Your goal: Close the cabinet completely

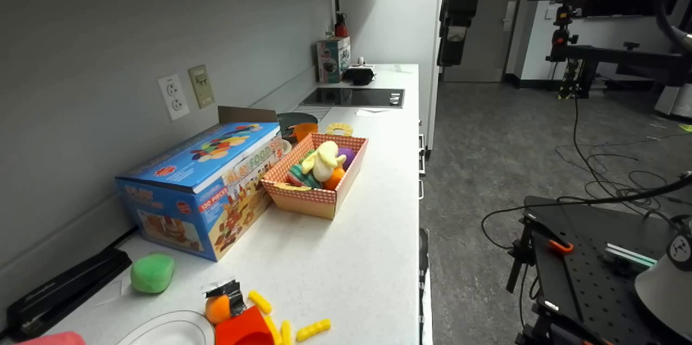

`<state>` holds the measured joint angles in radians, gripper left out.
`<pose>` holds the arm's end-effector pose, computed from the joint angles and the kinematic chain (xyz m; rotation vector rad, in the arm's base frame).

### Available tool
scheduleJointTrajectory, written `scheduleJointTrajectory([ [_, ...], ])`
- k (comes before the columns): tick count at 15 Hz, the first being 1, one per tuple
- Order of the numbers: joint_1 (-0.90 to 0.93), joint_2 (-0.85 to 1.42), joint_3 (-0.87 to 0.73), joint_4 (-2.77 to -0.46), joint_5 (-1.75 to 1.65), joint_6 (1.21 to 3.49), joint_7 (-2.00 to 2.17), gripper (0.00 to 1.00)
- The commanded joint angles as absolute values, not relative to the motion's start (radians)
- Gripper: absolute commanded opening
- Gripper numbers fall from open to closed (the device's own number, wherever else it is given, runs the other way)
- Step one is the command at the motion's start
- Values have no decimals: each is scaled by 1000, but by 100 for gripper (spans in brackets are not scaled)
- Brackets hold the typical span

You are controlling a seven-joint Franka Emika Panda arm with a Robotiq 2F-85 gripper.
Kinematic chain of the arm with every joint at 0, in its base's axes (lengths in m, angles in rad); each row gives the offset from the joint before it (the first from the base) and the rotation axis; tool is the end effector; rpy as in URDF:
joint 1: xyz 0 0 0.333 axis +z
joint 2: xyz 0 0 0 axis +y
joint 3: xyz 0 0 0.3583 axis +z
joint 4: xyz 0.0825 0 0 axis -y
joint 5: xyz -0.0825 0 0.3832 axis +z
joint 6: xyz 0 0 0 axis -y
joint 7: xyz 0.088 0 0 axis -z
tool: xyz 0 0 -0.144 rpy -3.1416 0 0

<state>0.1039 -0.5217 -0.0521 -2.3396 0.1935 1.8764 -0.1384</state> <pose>0.3800 0.0385 0.5347 -2.9229 -0.2098 -0.0963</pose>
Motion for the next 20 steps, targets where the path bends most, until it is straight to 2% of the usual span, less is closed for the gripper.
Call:
scheduleJointTrajectory([
  [1, 89, -521, -40, -2338, 200, 1874, -144, 100],
  [13, 171, -805, 125, -2253, 99, 1522, -141, 100],
  [20, 321, -975, 204, -2246, 153, 1471, -186, 100],
])
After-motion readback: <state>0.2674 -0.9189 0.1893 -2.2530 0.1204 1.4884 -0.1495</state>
